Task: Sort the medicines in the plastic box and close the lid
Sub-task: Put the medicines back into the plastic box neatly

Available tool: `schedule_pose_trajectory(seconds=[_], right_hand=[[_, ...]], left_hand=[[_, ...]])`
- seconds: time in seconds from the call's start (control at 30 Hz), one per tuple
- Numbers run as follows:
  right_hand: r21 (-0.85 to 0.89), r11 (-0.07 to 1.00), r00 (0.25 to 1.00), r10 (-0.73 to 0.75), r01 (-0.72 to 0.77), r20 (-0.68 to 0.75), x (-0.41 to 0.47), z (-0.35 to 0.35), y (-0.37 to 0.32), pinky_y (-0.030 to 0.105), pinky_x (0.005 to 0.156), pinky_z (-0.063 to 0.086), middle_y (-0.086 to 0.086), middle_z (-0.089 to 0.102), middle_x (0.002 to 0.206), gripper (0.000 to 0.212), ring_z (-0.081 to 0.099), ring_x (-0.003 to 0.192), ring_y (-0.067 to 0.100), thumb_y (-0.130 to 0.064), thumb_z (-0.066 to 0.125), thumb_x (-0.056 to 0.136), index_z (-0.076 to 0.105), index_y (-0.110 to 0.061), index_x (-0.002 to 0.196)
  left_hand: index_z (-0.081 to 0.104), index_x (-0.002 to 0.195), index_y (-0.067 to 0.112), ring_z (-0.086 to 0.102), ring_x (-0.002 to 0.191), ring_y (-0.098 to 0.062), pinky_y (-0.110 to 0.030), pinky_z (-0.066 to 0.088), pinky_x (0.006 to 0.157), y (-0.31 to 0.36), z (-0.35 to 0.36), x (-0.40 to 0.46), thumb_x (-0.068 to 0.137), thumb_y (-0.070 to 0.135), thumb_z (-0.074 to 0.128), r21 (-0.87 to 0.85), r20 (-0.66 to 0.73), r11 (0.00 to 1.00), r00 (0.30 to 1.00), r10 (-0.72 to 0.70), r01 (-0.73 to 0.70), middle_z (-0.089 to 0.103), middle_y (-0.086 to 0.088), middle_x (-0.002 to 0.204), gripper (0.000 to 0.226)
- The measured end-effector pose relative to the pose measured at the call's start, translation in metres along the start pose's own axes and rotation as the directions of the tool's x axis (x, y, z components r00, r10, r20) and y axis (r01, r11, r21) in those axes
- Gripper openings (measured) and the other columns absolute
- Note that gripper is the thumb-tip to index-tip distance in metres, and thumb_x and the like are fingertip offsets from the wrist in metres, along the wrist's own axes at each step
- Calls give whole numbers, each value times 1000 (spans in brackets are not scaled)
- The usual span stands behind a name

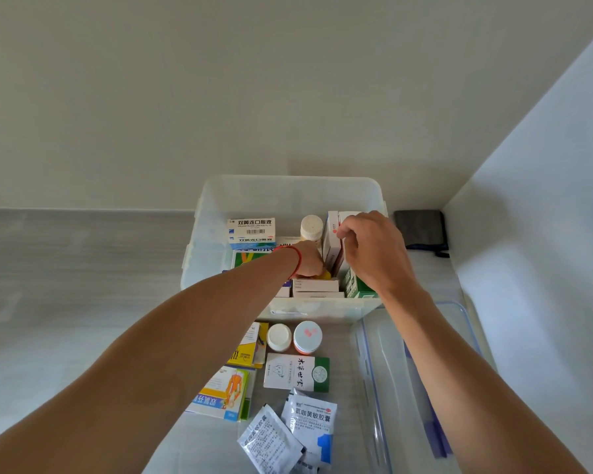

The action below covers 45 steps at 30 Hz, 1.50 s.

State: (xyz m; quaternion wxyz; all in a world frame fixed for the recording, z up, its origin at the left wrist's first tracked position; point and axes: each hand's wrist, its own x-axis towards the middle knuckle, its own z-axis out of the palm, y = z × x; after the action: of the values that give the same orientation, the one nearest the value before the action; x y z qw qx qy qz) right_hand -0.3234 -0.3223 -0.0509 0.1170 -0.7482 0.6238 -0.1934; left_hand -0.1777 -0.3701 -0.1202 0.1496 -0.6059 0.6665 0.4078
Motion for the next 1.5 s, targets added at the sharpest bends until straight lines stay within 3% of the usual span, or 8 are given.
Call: schedule_pose_trajectory(seconds=[0.1,0.33,0.5,0.87,0.97,1.1,1.23,1.5], right_hand=[[-9,1000,1000,-1,1,-4,-1,0,-1,37,81,55,0,76,98,23,66,94,19,-9,55,96,77,-15,94],[-5,1000,1000,5,-5,-12,-1,-1,-1,38,78,54,0,76,93,23,64,91,19,-9,56,97,76,-15,90],[1,1000,1000,-10,10,-14,-2,-3,-3,38,77,56,1,75,91,22,64,88,18,-14,56,100,75,-13,89],[32,999,999,-17,18,-29,-2,-2,-1,40,78,53,1,74,88,20,62,88,20,-10,56,98,74,-12,88],[33,999,999,-21,22,-37,-2,0,-1,39,77,54,0,74,88,20,62,87,19,-10,57,97,74,-13,88],[38,999,999,-20,21,-42,-1,0,-1,35,76,53,-1,74,87,20,62,86,17,-11,57,97,73,-14,87],[47,999,999,-14,16,-40,-2,-1,-3,33,75,50,0,74,87,20,62,86,19,-10,57,97,74,-13,86],[19,999,999,-38,38,-33,-2,-3,-3,38,76,51,2,73,85,23,61,86,21,-12,54,98,73,-11,87]], left_hand=[[69,117,9,65,102,-25,-38,53,97,-3,-3,-3,94,39,61,10,12,1000,1000,14,-14,70,-12,112,39],[67,109,8,64,80,-20,-28,50,69,2,-1,3,82,55,70,-25,-38,995,995,-95,94,68,-5,91,54],[64,117,8,66,103,-25,-37,54,96,0,-1,9,85,35,75,-271,-64,953,985,-158,135,70,-10,109,44],[56,130,6,65,117,-32,-46,45,110,-1,-3,12,83,6,77,-612,127,762,977,-169,211,70,-13,123,51],[63,124,6,67,112,-33,-46,52,102,-4,-1,14,81,18,80,-527,26,833,983,-182,168,70,-12,120,48],[64,122,8,66,112,-31,-42,51,103,-6,3,17,80,21,82,-543,18,823,982,-187,167,70,-13,119,48],[64,118,11,65,105,-26,-37,55,96,-3,9,19,87,26,72,-311,-94,942,983,-159,123,69,-11,115,35],[53,105,10,58,75,-18,-24,43,55,8,12,16,93,12,61,30,-221,998,974,-46,54,62,-7,92,15]])
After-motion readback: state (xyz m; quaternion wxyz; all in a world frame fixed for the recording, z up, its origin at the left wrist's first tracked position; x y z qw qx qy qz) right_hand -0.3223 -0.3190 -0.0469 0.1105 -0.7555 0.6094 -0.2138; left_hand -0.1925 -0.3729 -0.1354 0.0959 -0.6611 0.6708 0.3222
